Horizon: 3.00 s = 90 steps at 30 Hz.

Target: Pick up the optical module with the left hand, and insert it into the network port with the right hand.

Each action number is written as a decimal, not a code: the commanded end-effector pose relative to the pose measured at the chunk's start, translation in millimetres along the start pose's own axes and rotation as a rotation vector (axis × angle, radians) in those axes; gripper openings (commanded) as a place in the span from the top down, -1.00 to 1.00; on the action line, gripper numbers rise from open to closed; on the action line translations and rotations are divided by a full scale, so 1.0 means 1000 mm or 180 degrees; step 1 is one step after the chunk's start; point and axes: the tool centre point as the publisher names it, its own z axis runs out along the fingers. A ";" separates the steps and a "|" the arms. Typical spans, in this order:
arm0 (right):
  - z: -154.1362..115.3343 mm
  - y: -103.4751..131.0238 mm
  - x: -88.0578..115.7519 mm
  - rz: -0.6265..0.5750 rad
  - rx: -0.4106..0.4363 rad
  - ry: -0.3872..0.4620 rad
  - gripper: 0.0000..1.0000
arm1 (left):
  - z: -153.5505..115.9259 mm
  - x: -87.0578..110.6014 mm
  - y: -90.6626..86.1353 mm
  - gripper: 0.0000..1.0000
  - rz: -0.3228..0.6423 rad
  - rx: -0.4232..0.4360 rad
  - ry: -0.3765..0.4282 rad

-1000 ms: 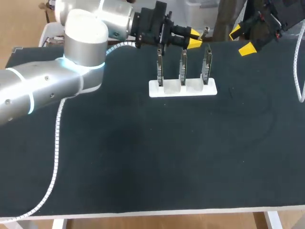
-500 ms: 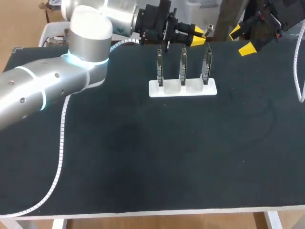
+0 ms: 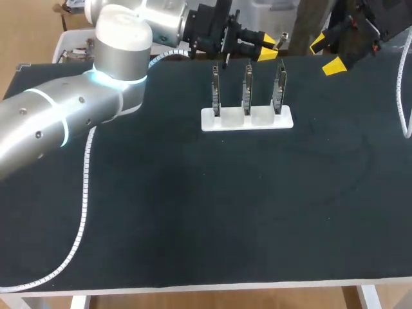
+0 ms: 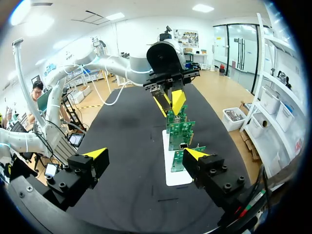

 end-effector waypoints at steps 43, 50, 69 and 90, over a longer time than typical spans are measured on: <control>0.000 0.001 0.000 -0.0002 0.0005 -0.0001 -1.00 | 0.038 -0.007 0.005 1.00 0.0151 -0.0389 -0.0091; 0.000 0.001 0.000 -0.0002 0.0005 -0.0001 -1.00 | 0.041 -0.004 0.010 1.00 0.0172 -0.0412 -0.0140; 0.000 0.001 0.000 -0.0002 0.0005 -0.0001 -1.00 | 0.042 -0.002 0.009 1.00 0.0168 -0.0537 -0.0280; 0.000 0.001 0.000 -0.0002 0.0005 -0.0001 -1.00 | 0.039 -0.002 0.009 1.00 0.0058 -0.0451 -0.0332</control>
